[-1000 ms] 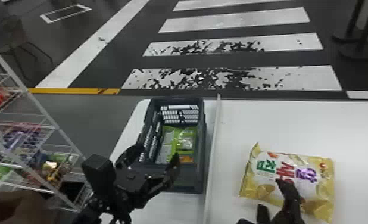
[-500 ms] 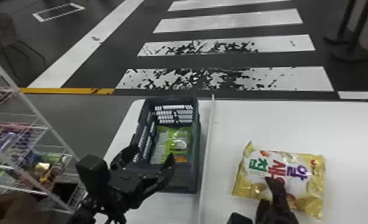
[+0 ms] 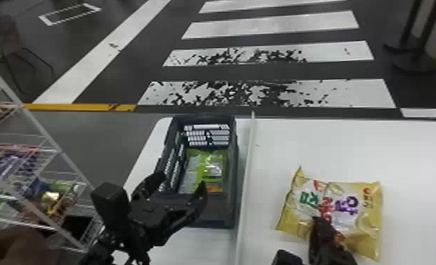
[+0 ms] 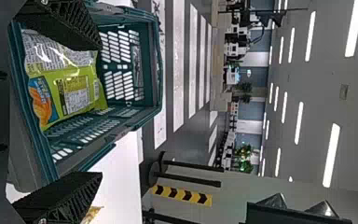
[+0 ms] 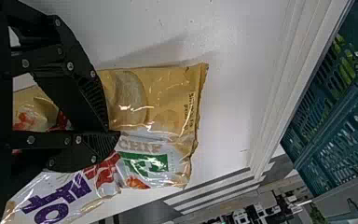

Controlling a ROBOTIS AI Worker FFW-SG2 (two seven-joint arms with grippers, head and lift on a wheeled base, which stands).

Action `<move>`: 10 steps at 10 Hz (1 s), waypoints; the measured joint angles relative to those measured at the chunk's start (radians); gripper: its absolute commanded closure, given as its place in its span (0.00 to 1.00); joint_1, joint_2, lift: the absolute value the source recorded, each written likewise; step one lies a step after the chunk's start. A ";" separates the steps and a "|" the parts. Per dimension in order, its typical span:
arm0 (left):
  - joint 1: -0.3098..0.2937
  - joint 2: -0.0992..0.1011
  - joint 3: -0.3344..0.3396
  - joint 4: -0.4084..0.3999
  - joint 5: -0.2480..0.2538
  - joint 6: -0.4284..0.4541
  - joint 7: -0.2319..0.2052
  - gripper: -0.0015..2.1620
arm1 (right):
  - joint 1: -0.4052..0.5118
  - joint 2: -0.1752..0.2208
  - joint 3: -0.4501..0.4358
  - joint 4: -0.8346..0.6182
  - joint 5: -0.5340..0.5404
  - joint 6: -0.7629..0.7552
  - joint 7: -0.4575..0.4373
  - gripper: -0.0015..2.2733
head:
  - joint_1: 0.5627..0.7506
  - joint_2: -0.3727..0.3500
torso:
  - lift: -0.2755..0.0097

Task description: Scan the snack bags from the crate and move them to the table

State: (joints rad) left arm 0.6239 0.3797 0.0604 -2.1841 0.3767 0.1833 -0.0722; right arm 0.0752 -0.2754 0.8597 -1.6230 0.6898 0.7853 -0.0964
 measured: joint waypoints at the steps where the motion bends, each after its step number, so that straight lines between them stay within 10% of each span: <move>1: -0.002 -0.001 -0.002 0.001 0.001 -0.001 -0.001 0.02 | 0.007 -0.003 -0.010 -0.020 0.000 0.001 0.026 0.73 | 0.70 0.84 | 0.63; 6: -0.004 -0.009 -0.005 0.006 0.001 -0.002 -0.008 0.02 | 0.064 -0.040 -0.099 -0.218 -0.034 0.018 0.057 0.71 | 0.70 0.81 | 0.63; 8: -0.007 -0.010 -0.010 0.006 0.000 -0.003 -0.008 0.02 | 0.089 -0.046 -0.143 -0.294 -0.056 0.049 0.044 0.00 | 0.70 0.78 | 0.63; 10: -0.007 -0.011 -0.011 0.006 -0.001 -0.002 -0.009 0.02 | 0.118 -0.044 -0.149 -0.347 -0.060 0.093 0.044 0.01 | 0.70 0.77 | 0.63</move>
State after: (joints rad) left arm 0.6166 0.3684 0.0491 -2.1782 0.3759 0.1815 -0.0808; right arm 0.1933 -0.3195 0.7110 -1.9704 0.6298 0.8785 -0.0524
